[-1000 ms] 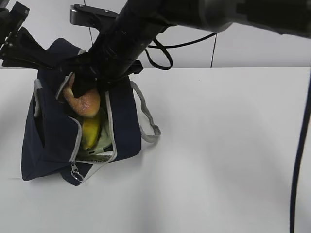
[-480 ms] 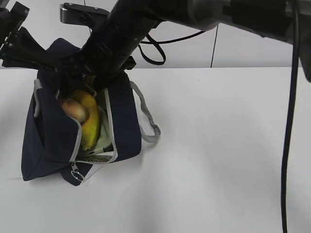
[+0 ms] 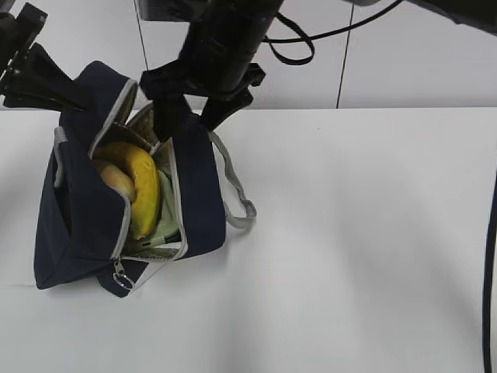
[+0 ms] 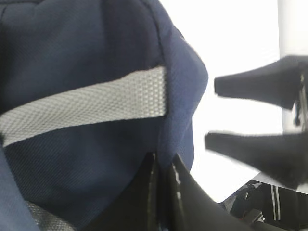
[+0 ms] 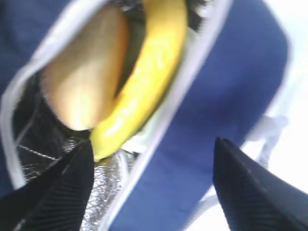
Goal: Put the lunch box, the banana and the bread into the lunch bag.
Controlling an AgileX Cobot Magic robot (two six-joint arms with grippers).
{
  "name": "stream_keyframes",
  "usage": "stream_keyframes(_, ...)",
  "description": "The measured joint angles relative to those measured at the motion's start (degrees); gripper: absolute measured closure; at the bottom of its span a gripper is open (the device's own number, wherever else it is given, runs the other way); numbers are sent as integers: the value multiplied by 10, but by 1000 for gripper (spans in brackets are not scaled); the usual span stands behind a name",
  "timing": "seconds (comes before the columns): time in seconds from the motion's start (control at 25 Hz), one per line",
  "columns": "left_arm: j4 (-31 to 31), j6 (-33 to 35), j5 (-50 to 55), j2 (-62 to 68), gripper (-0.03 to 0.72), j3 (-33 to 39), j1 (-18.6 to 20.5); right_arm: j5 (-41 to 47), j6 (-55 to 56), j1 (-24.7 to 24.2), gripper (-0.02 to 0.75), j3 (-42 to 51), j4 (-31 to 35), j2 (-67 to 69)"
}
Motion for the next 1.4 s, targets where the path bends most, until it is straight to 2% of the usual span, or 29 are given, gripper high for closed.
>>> stream_keyframes(0.24,0,0,0,0,702,0,0,2,-8,-50,150,0,22,-13)
stream_keyframes(0.4,0,0,0,0,702,0,0,2,-44,-62,151,27,79,-26)
stream_keyframes(0.6,0,0,0,0,702,0,0,-9,-78,-63,166,121,83,-56)
stream_keyframes(0.76,0,0,0,0,703,0,0,-67,-125,-63,177,218,115,-95)
stream_keyframes(0.92,0,0,0,0,702,0,0,-130,-211,-70,186,318,206,-121)
stream_keyframes(1.04,0,0,0,0,702,0,0,-154,-277,-93,188,368,291,-126)
stream_keyframes(1.24,0,0,0,0,703,0,0,-182,-366,-133,189,392,404,-126)
stream_keyframes(1.4,0,0,0,0,703,0,0,-184,-401,-142,199,392,450,-115)
